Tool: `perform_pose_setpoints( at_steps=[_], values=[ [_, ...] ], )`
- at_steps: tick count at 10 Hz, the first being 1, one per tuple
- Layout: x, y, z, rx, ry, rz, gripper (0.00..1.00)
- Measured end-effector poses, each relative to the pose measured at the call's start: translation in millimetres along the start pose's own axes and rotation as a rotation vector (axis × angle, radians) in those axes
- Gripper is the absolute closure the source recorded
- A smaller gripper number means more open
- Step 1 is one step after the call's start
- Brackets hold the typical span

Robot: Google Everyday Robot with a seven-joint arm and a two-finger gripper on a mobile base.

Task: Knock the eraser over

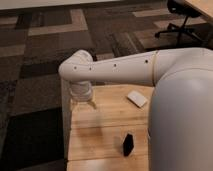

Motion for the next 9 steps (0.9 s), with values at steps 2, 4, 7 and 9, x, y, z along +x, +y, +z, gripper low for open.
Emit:
perform_pose_setpoints(
  at_steps=[2, 4, 7, 9],
  values=[
    [0, 0, 0, 0.000, 0.000, 0.000, 0.35],
    [0, 0, 0, 0.001, 0.000, 0.000, 0.35],
    [3, 3, -9, 0.020, -0.038, -0.009, 0.35],
    [15, 12, -12, 0.005, -0.063, -0.012, 0.35]
  ],
)
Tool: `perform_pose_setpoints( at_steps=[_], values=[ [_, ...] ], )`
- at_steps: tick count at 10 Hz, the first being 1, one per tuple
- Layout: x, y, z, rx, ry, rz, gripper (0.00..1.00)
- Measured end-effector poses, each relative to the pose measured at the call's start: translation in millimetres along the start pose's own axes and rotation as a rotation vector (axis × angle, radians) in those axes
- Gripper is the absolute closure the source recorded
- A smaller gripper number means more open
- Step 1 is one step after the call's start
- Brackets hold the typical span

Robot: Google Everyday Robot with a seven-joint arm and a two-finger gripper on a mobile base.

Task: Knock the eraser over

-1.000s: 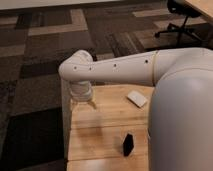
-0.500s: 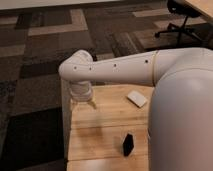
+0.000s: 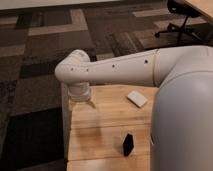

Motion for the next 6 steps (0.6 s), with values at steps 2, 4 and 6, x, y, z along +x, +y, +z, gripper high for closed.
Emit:
perform_pose_setpoints(
  at_steps=[2, 4, 6],
  values=[
    [11, 4, 4, -0.030, -0.003, 0.000, 0.35],
    [20, -1, 7, -0.050, -0.005, 0.009, 0.35],
    [38, -14, 16, -0.062, 0.013, 0.051, 0.35]
  ],
)
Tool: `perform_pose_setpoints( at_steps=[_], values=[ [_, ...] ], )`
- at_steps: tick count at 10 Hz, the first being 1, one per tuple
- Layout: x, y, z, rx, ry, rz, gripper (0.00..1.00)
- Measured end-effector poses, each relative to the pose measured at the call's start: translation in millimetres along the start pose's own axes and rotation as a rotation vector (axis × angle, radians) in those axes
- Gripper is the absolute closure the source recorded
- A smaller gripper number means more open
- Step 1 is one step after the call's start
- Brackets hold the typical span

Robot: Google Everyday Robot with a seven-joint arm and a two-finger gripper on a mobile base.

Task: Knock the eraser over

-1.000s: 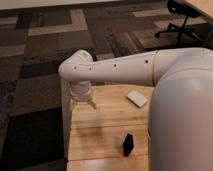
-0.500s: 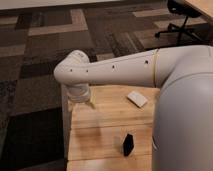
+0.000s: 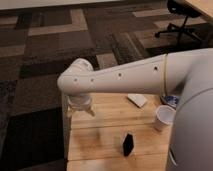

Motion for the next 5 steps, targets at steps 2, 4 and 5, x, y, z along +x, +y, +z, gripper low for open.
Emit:
perform_pose_setpoints(
  at_steps=[2, 4, 5],
  values=[
    [14, -11, 6, -0.012, 0.016, 0.035, 0.35],
    [30, -24, 14, -0.022, 0.035, 0.070, 0.35],
    [35, -32, 17, -0.025, 0.038, 0.088, 0.35]
  ],
)
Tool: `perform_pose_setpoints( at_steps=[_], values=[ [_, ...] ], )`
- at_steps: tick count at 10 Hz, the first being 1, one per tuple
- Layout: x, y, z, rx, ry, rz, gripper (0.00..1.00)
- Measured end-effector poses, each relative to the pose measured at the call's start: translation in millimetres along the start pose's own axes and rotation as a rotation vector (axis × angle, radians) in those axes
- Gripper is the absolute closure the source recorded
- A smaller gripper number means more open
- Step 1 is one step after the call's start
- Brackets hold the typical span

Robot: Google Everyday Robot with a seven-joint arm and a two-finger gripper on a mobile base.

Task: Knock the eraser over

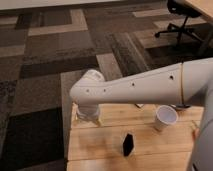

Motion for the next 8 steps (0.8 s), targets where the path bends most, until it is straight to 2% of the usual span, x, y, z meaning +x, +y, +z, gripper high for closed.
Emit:
perform_pose_setpoints(
  at_steps=[5, 8],
  values=[
    [21, -62, -2, 0.016, -0.005, 0.105, 0.35],
    [38, -96, -3, 0.005, -0.001, 0.187, 0.35]
  ],
)
